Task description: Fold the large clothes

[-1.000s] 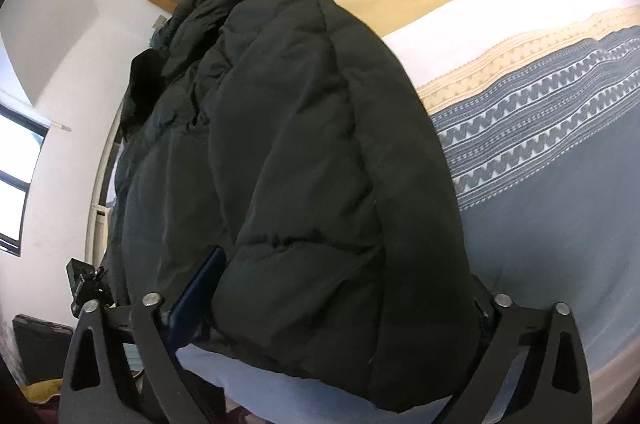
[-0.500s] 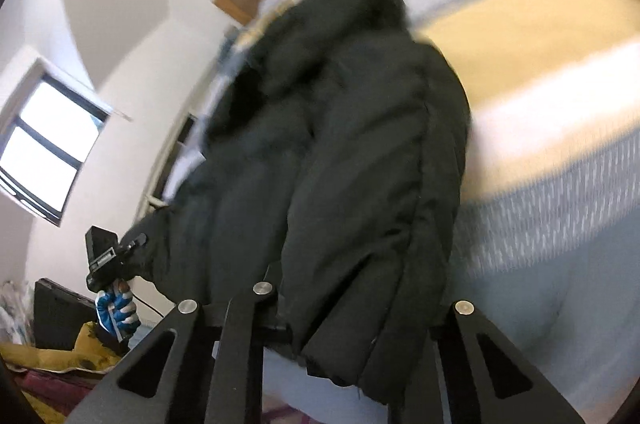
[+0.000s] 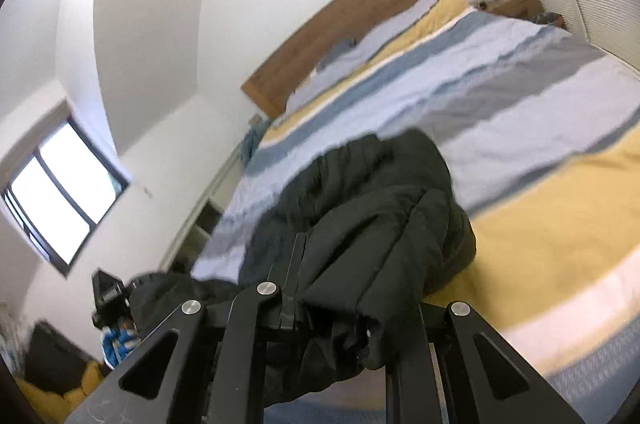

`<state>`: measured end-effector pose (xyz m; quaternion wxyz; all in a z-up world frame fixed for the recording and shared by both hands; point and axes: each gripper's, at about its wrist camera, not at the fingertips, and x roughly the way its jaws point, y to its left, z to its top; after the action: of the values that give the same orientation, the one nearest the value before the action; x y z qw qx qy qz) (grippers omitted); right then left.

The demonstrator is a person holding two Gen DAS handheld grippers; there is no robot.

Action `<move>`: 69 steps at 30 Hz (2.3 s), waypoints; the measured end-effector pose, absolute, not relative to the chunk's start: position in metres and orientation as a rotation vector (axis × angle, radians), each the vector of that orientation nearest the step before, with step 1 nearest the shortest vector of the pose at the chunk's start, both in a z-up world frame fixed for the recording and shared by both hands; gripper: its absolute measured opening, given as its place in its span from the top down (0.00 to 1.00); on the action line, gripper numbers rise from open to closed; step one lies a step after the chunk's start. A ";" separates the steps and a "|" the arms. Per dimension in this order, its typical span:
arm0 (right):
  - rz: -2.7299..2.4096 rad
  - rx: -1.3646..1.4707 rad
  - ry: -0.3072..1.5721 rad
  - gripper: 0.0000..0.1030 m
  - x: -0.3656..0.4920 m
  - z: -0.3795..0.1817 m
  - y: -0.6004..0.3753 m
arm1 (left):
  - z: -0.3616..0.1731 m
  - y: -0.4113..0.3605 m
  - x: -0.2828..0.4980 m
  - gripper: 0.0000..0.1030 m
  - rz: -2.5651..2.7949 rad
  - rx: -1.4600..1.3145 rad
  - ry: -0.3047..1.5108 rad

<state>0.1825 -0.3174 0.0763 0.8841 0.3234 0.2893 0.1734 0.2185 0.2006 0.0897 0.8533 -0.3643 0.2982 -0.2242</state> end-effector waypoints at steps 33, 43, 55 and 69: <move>-0.065 0.602 0.812 0.78 0.561 -0.060 -0.305 | -0.092 0.223 0.623 0.82 -0.116 -0.746 0.805; -0.003 0.699 0.789 0.35 0.568 -0.060 -0.312 | -0.086 0.246 0.615 0.64 -0.183 -0.949 0.753; 0.026 0.755 0.763 0.01 0.543 -0.001 -0.337 | 0.003 0.282 0.580 0.31 -0.117 -0.917 0.665; 0.110 0.490 0.765 0.01 0.455 0.064 -0.271 | 0.061 0.171 0.478 0.31 -0.070 -0.390 0.727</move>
<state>0.4552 -0.2709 0.0642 0.8971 0.2367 0.3693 0.0532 0.4776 0.1713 0.0606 0.9154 -0.1897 0.3534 -0.0339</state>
